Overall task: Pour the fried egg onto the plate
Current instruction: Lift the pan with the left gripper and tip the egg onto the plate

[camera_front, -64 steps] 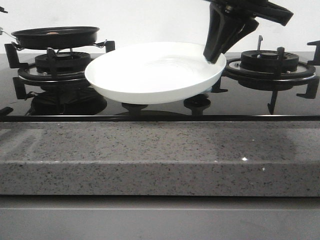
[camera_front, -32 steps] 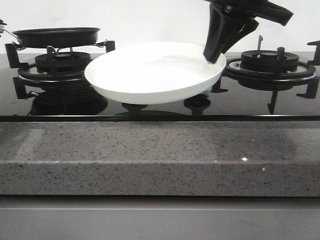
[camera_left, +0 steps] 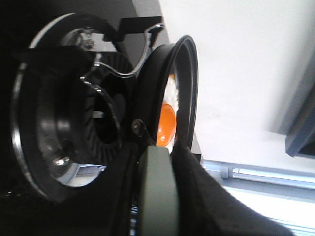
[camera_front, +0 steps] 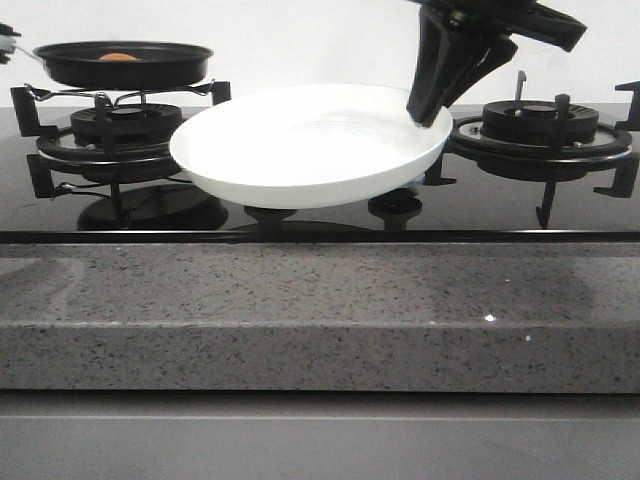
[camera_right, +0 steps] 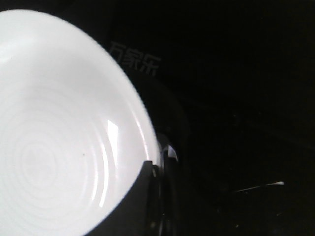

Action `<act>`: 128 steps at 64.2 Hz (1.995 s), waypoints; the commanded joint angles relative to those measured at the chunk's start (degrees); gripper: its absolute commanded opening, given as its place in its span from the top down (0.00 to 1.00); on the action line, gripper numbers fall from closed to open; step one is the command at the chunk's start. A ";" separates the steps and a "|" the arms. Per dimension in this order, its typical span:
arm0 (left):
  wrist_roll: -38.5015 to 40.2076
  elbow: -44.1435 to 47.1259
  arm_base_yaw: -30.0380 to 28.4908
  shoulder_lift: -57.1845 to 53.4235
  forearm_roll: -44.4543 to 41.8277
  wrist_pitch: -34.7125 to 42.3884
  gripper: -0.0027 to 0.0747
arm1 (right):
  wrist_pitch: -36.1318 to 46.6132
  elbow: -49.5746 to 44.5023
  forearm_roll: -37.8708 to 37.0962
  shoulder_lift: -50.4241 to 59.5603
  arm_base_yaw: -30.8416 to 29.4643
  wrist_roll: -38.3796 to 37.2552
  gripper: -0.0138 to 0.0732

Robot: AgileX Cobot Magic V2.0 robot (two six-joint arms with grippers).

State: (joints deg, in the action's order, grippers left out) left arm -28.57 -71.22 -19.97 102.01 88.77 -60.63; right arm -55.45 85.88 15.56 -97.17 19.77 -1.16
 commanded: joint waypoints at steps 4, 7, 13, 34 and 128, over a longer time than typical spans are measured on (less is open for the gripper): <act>-1.54 -2.53 0.19 -5.05 6.86 -3.49 0.99 | 2.19 1.32 0.64 2.63 -0.01 0.34 0.92; -3.14 -2.53 0.19 -6.05 6.61 -3.49 0.99 | 2.19 1.32 0.64 2.63 -0.01 0.34 0.92; -4.29 -1.87 0.19 -8.85 5.74 -3.35 0.99 | 2.19 1.32 0.64 2.63 -0.01 0.34 0.92; -14.33 9.89 1.65 -23.08 5.74 -0.29 0.99 | 2.19 1.32 0.64 2.63 -0.01 0.34 0.92; -66.82 11.21 34.77 -39.14 -10.90 31.57 0.99 | 2.19 1.32 0.64 2.63 -0.01 0.34 0.92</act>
State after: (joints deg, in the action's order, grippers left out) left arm -95.18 -57.59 14.25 64.53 74.19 -30.39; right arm -55.48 85.88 15.44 -97.17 19.86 -1.04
